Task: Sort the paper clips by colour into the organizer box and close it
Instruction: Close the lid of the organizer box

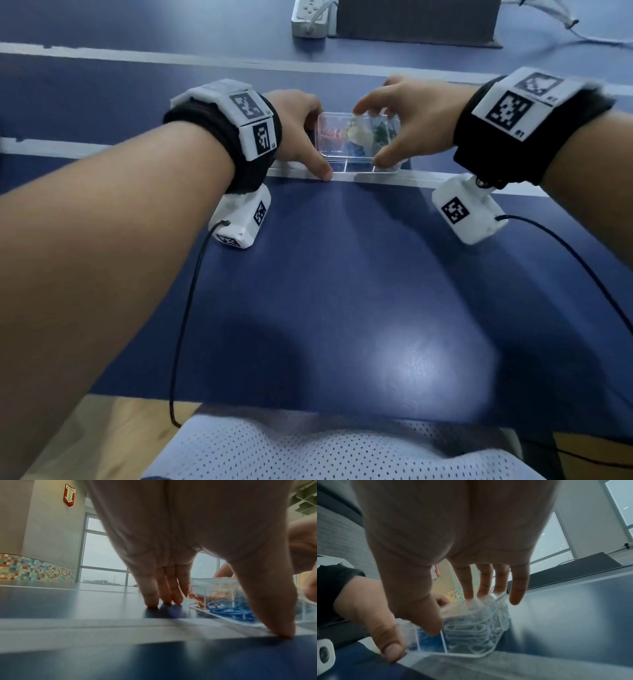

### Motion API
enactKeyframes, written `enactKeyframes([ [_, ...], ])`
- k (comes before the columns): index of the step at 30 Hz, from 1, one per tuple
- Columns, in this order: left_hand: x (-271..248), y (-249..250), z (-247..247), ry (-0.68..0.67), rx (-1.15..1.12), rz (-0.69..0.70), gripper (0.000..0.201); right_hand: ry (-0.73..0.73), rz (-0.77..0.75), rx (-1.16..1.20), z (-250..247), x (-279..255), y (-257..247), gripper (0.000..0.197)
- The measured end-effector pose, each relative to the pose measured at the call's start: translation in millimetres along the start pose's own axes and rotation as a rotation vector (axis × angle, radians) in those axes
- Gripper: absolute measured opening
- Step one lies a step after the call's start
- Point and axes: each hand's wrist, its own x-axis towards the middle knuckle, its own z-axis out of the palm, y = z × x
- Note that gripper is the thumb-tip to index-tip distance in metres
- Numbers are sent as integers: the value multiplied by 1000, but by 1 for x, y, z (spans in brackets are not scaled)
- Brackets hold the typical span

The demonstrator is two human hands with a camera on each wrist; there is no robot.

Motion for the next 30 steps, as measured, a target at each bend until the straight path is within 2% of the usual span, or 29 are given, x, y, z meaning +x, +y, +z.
enactKeyframes([
  [8, 1, 1, 1, 3, 20, 12, 79, 3, 15, -31, 1, 1, -4, 71],
  [12, 0, -2, -1, -28, -63, 5, 85, -14, 35, -52, 5, -1, -6, 75],
  [17, -1, -6, -5, -65, -136, 28, 74, -21, 43, -78, 6, 0, -8, 77],
  [25, 4, 4, -10, -97, -31, 12, 73, -42, 46, -58, 2, 2, -5, 72],
  [27, 1, 4, -9, -96, -24, 22, 82, -44, 44, -58, 3, 2, -4, 77],
  [30, -3, -3, -2, -56, -51, 67, 116, -47, 79, -1, 0, -5, 6, 99],
])
